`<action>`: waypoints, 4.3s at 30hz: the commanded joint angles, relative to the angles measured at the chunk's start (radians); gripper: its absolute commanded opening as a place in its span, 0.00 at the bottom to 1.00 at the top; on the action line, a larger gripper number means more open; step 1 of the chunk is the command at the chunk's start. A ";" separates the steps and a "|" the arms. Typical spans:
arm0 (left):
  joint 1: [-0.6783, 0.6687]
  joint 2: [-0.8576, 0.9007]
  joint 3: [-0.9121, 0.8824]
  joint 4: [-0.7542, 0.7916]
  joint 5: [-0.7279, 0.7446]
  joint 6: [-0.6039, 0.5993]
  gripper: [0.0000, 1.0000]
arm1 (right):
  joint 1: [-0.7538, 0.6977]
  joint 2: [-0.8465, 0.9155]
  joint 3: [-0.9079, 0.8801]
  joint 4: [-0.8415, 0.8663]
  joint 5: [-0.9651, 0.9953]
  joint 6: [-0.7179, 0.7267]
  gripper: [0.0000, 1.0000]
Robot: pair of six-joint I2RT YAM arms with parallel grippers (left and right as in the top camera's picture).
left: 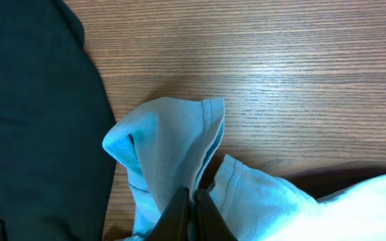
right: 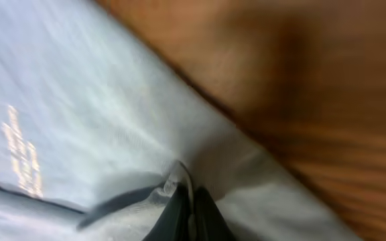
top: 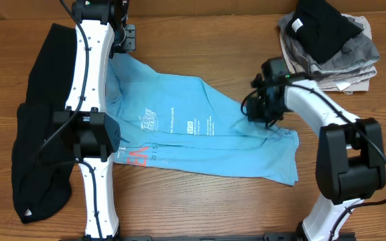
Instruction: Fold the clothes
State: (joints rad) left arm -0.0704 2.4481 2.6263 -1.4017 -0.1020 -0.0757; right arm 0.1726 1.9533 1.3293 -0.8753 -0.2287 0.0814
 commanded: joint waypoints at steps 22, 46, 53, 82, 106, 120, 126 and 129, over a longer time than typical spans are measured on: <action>0.005 -0.042 0.022 0.045 -0.006 -0.006 0.04 | -0.164 -0.014 0.191 0.125 0.078 -0.012 0.13; -0.003 -0.126 0.090 -0.285 0.100 -0.020 0.04 | -0.258 -0.014 0.397 -0.186 0.073 -0.040 0.04; -0.035 -0.124 -0.032 -0.288 0.239 -0.036 0.04 | -0.312 -0.014 0.398 -0.417 0.053 0.001 0.04; -0.061 -0.361 -0.734 -0.288 0.120 0.001 0.04 | -0.431 -0.012 0.325 -0.574 0.044 -0.003 0.04; 0.039 -0.362 -0.669 -0.055 0.053 -0.079 1.00 | -0.452 -0.012 0.007 -0.190 -0.004 -0.085 0.85; 0.046 -0.361 -0.437 0.050 0.050 -0.077 1.00 | -0.435 -0.012 -0.166 0.008 -0.130 -0.064 0.42; 0.051 -0.361 -0.437 0.049 0.031 -0.055 1.00 | -0.487 -0.013 -0.119 -0.003 -0.124 -0.021 0.04; 0.064 -0.361 -0.437 0.050 0.032 -0.056 1.00 | -0.550 -0.017 -0.044 -0.093 -0.124 -0.023 0.04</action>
State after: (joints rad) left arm -0.0212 2.0842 2.1677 -1.3560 -0.0574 -0.1356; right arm -0.3099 1.9400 1.2087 -0.9325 -0.3599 0.0486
